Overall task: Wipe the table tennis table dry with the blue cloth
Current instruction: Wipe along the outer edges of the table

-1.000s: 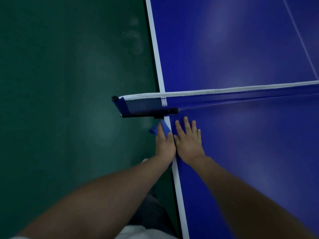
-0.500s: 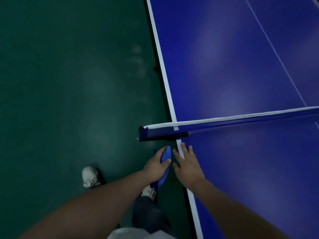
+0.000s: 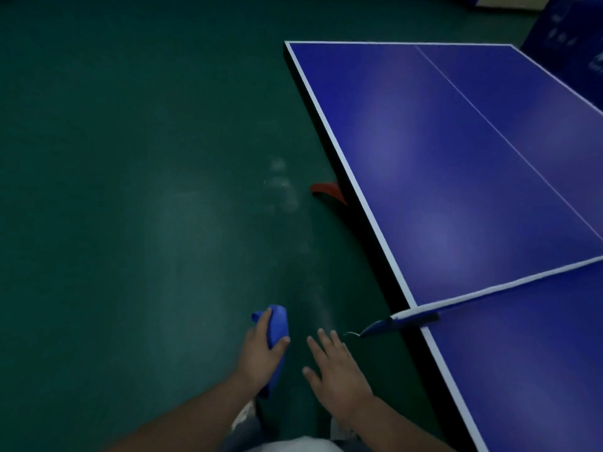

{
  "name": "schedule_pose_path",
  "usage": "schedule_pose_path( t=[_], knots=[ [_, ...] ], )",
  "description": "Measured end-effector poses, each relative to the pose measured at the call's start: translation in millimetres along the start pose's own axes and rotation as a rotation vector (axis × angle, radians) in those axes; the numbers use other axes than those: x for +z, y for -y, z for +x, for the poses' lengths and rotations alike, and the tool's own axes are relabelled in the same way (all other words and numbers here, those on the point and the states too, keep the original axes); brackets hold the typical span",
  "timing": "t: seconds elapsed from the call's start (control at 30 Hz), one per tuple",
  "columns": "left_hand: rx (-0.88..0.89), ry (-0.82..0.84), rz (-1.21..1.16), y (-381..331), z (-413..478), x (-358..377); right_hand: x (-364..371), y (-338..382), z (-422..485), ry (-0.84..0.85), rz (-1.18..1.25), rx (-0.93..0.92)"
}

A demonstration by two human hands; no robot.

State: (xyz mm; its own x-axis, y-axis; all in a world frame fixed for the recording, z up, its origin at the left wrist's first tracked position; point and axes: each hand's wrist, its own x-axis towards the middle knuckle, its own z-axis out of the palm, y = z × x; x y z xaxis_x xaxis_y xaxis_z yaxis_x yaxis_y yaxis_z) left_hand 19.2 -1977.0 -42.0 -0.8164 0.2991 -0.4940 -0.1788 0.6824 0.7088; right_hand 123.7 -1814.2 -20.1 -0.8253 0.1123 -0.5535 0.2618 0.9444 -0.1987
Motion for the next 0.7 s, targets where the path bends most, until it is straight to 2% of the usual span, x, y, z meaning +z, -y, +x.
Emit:
schedule_pose_path(
  t=[0.1, 0.17, 0.33, 0.5, 0.7],
  knots=[
    [-0.01, -0.06, -0.023, -3.7, 14.7, -39.6, -27.9, 37.6, 18.1, -0.015, 0.093, -0.067],
    [-0.016, -0.08, -0.058, -8.9, 24.5, -59.0, -41.6, 53.3, 31.3, -0.094, 0.124, -0.067],
    [-0.018, -0.107, -0.241, -32.8, 52.5, -69.6, -84.1, 60.0, 56.1, -0.164, 0.076, -0.037],
    [-0.038, -0.094, -0.406, -66.5, 74.4, -46.6, -134.1, 30.4, 81.5, -0.21, 0.017, -0.006],
    [-0.027, -0.029, -0.51, -120.0, 101.4, 14.1, -179.7, -68.6, 106.9, -0.193, -0.06, 0.042]
  ],
)
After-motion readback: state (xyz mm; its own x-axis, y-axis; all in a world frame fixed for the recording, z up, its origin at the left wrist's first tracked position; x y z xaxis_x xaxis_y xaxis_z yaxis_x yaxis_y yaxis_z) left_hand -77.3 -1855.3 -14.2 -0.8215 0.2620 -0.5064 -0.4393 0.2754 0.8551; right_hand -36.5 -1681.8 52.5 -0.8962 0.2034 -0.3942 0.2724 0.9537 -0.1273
